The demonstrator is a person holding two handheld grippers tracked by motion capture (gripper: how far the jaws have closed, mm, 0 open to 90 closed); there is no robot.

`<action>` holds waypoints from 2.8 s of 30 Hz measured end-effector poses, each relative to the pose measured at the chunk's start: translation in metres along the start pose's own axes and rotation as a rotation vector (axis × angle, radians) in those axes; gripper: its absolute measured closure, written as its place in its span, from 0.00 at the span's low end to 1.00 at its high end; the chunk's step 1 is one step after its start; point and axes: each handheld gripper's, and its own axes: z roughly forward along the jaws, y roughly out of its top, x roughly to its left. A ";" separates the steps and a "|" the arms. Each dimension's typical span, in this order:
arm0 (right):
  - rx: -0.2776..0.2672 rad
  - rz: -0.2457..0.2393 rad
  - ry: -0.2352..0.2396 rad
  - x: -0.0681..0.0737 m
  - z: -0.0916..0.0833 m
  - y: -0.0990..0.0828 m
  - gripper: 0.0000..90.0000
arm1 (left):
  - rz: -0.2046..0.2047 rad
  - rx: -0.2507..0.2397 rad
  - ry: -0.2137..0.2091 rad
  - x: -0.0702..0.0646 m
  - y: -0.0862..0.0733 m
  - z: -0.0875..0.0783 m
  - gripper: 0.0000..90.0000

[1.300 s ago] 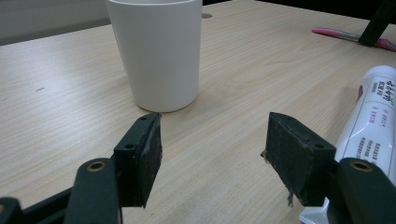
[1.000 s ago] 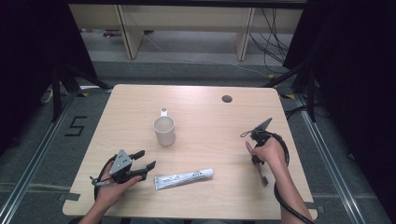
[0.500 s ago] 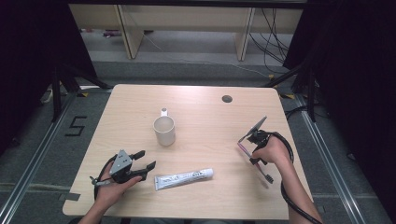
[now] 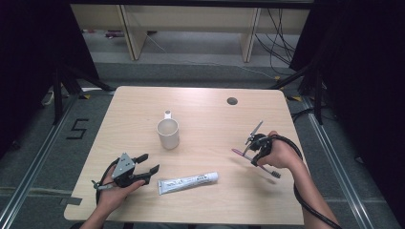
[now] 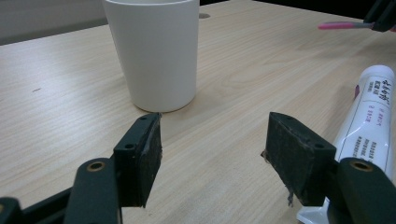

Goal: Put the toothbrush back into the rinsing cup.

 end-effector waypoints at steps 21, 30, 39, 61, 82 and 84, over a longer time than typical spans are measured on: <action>0.057 -0.330 0.055 0.014 -0.013 0.010 0.88 | -0.033 0.007 -0.078 -0.005 0.017 -0.005 0.43; 0.031 -0.390 0.061 0.023 -0.022 0.019 0.88 | 0.075 0.058 -0.210 -0.030 0.042 0.004 0.42; 0.001 -0.435 0.074 0.036 -0.027 0.032 0.88 | 0.125 0.080 -0.328 -0.047 0.061 0.025 0.41; 0.010 -0.519 0.110 0.061 -0.022 0.062 0.88 | 0.177 0.135 -0.465 -0.073 0.082 0.069 0.43; -0.010 -0.609 0.126 0.074 -0.024 0.080 0.88 | 0.248 0.173 -0.516 -0.079 0.083 0.084 0.56; -0.017 -0.623 0.122 0.074 -0.024 0.082 0.88 | 0.239 0.175 -0.532 -0.081 0.082 0.086 0.57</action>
